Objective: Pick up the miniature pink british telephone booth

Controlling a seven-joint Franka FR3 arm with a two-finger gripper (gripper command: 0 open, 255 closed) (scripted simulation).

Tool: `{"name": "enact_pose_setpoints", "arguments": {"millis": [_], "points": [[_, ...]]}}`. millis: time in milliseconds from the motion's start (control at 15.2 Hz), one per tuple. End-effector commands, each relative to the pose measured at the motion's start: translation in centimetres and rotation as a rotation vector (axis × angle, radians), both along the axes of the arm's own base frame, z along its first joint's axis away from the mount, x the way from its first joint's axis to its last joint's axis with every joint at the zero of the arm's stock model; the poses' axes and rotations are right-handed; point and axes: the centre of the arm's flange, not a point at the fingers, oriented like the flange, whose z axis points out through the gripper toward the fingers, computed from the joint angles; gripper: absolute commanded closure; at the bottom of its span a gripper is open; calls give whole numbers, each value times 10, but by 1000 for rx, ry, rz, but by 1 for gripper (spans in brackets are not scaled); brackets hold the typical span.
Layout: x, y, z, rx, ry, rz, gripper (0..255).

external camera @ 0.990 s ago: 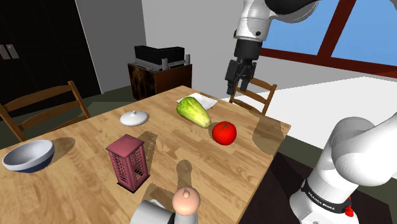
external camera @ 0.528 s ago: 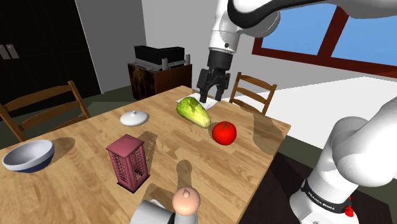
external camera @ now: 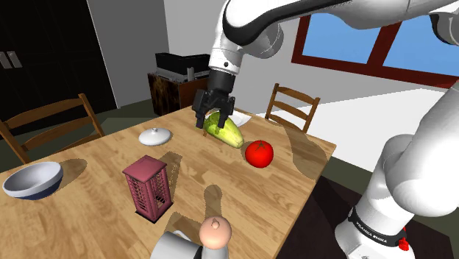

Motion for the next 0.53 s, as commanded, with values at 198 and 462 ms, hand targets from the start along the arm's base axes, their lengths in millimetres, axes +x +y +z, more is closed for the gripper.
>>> {"name": "enact_pose_setpoints", "arguments": {"millis": [198,462], "points": [[46,37,-27,73,19,5,0],[81,69,-43,131,34,10,0]]}}
